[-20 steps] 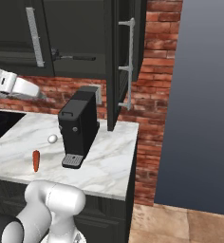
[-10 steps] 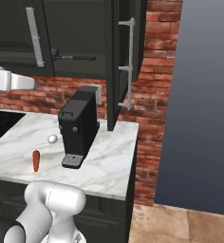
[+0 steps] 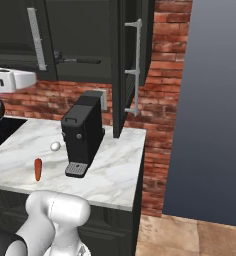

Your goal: Pick the pan from the cabinet and place it on the stove. Then turn on the stove burner for the pan.

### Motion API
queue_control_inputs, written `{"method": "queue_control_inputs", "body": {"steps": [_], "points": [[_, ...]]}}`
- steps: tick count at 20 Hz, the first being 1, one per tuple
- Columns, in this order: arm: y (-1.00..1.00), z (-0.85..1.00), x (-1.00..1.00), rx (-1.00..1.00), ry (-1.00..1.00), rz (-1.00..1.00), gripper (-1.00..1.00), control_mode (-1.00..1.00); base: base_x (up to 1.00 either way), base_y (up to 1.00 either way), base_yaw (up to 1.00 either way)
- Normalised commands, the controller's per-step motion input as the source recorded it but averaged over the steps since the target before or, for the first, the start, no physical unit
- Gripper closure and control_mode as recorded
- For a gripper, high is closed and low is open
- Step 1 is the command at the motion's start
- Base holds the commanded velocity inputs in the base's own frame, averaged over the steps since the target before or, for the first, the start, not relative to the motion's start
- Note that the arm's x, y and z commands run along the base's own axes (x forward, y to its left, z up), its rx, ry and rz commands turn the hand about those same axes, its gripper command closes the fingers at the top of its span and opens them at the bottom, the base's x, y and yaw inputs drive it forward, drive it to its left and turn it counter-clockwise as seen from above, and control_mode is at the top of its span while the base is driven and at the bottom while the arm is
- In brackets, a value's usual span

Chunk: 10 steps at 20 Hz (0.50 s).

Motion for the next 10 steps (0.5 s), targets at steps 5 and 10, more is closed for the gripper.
{"method": "queue_control_inputs", "body": {"steps": [5, 10], "points": [[0.06, 0.21, 0.29, 0.01, -0.24, 0.12, -1.0, -1.0, 0.0, 0.0, 0.0], [0.14, 0.08, 0.36, 0.01, -0.17, 0.09, -1.0, -1.0, 0.0, 0.0, 0.0]]}}
